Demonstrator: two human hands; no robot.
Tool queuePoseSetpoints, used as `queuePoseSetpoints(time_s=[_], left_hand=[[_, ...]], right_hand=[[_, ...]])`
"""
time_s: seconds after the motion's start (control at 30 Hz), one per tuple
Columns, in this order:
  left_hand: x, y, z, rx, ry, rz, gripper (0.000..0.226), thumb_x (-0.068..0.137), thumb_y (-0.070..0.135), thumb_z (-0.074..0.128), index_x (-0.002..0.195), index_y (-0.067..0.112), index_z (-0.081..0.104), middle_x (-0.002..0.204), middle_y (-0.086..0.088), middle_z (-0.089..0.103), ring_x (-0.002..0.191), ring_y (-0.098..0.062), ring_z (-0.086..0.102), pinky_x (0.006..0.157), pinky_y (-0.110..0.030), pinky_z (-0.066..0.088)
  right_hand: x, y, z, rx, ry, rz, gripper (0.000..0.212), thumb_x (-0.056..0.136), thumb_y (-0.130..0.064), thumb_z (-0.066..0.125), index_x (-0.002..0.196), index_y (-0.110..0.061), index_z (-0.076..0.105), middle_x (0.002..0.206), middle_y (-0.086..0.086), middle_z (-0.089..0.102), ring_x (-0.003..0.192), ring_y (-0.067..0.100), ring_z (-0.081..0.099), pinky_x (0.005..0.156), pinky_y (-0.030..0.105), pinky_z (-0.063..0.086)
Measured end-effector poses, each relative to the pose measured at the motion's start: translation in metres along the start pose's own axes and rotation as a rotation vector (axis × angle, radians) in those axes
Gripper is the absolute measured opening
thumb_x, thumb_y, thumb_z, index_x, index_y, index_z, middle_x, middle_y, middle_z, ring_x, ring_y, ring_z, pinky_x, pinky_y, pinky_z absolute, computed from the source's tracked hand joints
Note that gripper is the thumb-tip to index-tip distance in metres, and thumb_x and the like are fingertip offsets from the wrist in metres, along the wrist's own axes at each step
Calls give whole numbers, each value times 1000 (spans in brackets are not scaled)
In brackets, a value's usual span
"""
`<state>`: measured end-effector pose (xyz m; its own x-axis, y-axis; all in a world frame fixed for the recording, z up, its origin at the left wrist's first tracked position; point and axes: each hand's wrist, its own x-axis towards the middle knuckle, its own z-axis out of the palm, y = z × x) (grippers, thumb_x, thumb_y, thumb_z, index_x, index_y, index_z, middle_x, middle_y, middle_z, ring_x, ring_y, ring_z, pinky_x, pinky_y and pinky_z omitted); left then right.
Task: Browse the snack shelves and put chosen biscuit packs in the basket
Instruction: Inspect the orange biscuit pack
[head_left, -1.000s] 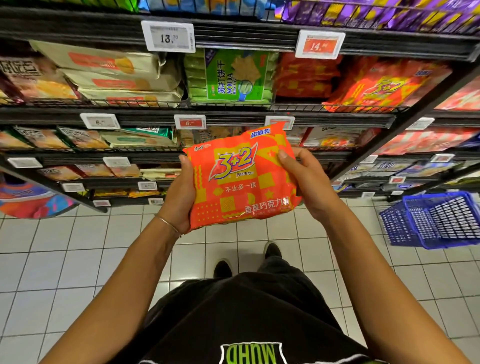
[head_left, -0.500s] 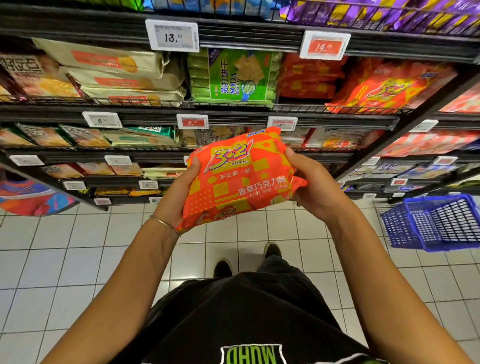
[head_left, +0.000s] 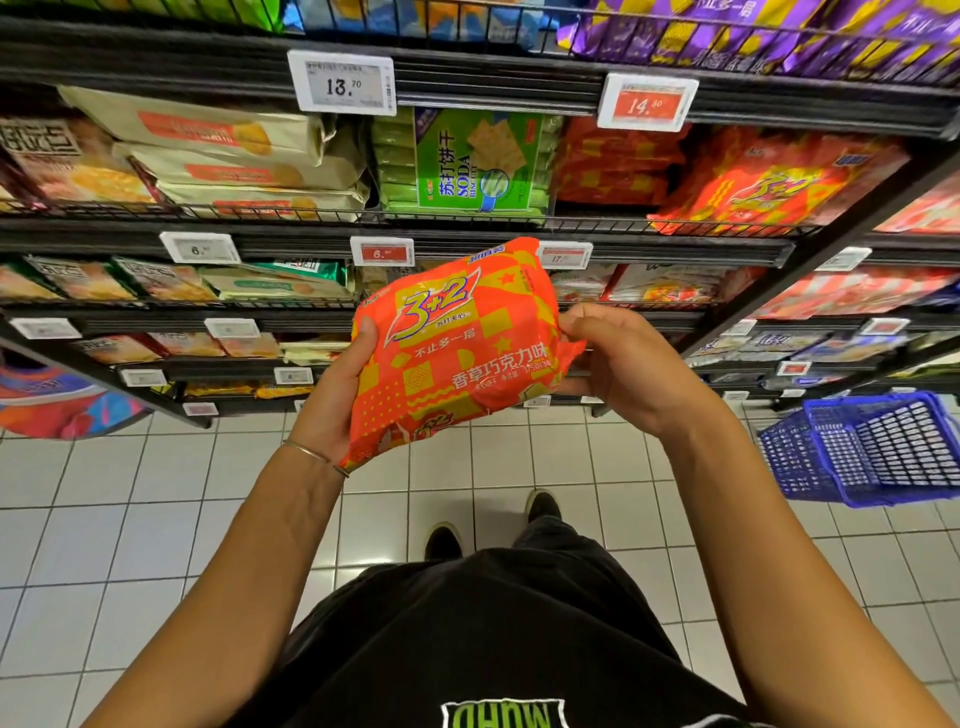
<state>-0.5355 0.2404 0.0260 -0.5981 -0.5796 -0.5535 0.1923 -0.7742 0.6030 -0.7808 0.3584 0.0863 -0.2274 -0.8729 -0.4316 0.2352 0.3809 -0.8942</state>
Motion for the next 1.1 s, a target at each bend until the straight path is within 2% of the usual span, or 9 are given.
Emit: queuePoseSetpoints(time_s=[0.17, 0.33, 0.37, 0.5, 0.67, 0.77, 0.9, 1.0, 1.1], left_hand=[[-2, 2, 4, 19, -12, -13, 48, 96, 59, 51, 115, 25, 80, 125, -13, 73, 106, -34, 74, 71, -45, 63], [-1, 5, 5, 36, 19, -60, 69, 90, 62, 55, 143, 19, 59, 132, -18, 68, 103, -37, 72, 48, -34, 58], [0, 6, 4, 43, 27, -54, 69, 90, 62, 55, 143, 19, 58, 133, -18, 68, 104, -37, 71, 49, -34, 58], [5, 8, 3, 62, 32, -47, 62, 95, 61, 53, 142, 21, 59, 131, -15, 70, 111, -37, 72, 65, -42, 63], [6, 7, 3, 121, 43, -30, 59, 96, 62, 52, 140, 23, 59, 129, -13, 71, 114, -36, 71, 87, -52, 61], [3, 6, 4, 145, 41, -37, 57, 96, 62, 51, 136, 23, 61, 127, -13, 72, 112, -36, 71, 86, -52, 61], [-1, 7, 5, 121, 29, -53, 53, 97, 61, 51, 132, 23, 64, 124, -13, 73, 106, -34, 74, 73, -46, 63], [-1, 5, 6, 81, 8, -62, 56, 98, 60, 50, 136, 21, 62, 126, -14, 73, 108, -35, 74, 73, -46, 63], [-1, 1, 8, 66, 14, -69, 58, 99, 60, 50, 138, 20, 61, 129, -14, 71, 112, -36, 72, 79, -49, 62]], right_hand=[[2, -7, 3, -269, 13, 116, 24, 102, -16, 50, 80, -15, 59, 72, 4, 69, 73, 18, 75, 69, 33, 64], [8, -6, -1, -325, 162, 87, 30, 103, -11, 45, 75, -17, 54, 63, -1, 60, 60, 11, 60, 67, 31, 57], [8, -5, -3, -343, 188, 72, 32, 104, -11, 45, 75, -17, 55, 62, -3, 59, 58, 10, 58, 65, 29, 54], [7, -2, -5, -362, 226, 73, 32, 111, -19, 41, 85, -14, 59, 77, 6, 65, 72, 19, 67, 69, 36, 65], [5, 3, -9, -586, 277, 24, 27, 110, -15, 39, 89, -14, 56, 69, 5, 66, 56, 16, 67, 49, 28, 52], [1, 5, -14, -637, 253, 4, 27, 108, -9, 38, 87, -15, 54, 68, 5, 67, 52, 10, 67, 45, 23, 49], [-3, 12, -20, -480, 210, 14, 30, 111, -11, 42, 86, -14, 60, 61, -1, 66, 51, 8, 61, 49, 24, 51], [-4, 14, -22, -298, 170, 19, 31, 111, -16, 44, 86, -13, 63, 62, 2, 66, 52, 9, 61, 50, 23, 51], [0, 15, -23, -166, 213, 24, 24, 108, -22, 52, 92, -15, 67, 69, 0, 70, 62, 14, 66, 53, 25, 54]])
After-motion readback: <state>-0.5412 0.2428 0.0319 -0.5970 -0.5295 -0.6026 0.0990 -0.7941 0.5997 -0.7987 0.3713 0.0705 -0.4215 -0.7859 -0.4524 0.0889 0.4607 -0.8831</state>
